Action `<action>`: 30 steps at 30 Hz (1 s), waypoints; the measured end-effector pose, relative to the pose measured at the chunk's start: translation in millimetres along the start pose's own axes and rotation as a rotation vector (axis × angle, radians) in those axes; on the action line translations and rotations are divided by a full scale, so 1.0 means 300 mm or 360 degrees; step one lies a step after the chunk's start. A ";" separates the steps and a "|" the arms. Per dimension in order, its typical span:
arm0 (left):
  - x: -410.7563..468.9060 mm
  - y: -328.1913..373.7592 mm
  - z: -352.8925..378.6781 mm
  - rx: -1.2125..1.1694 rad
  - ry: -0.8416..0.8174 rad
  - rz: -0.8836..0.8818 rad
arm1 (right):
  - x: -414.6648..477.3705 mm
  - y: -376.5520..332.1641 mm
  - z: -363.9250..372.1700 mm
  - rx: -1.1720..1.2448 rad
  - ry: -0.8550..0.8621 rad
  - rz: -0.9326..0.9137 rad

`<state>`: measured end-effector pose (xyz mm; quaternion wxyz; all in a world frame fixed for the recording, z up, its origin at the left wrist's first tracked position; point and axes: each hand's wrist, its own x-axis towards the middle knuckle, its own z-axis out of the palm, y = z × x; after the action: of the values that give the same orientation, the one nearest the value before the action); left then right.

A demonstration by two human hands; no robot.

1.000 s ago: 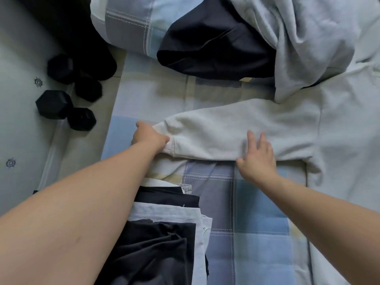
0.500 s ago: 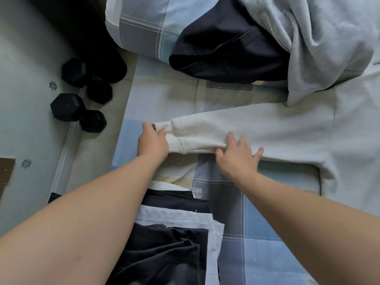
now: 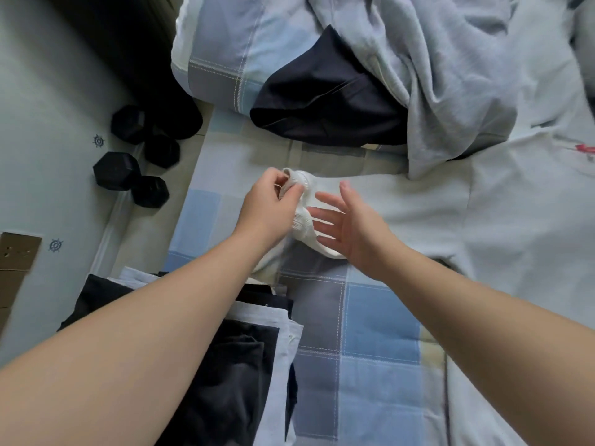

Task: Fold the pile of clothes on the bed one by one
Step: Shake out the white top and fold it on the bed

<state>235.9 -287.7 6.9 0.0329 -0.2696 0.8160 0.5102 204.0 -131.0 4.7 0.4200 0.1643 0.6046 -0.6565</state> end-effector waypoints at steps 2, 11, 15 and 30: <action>-0.051 0.115 0.075 -0.0158 -0.0094 0.0050 | -0.091 -0.064 -0.071 0.0123 -0.0038 -0.0037; -0.307 0.541 0.622 -0.0602 -0.0404 0.0069 | -0.425 -0.224 -0.711 0.0359 -0.0073 -0.0114; -0.462 0.716 0.951 -0.0659 -0.0270 0.0043 | -0.556 -0.255 -1.067 0.0156 0.0057 -0.0249; -0.630 1.160 1.940 0.0604 -0.0708 0.0628 | -0.966 -0.244 -2.232 -0.0433 0.0719 -0.0581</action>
<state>103.4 400.4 74.7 0.1601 0.0218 0.9055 0.3923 125.2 589.1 118.8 0.1686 0.1371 0.7843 -0.5811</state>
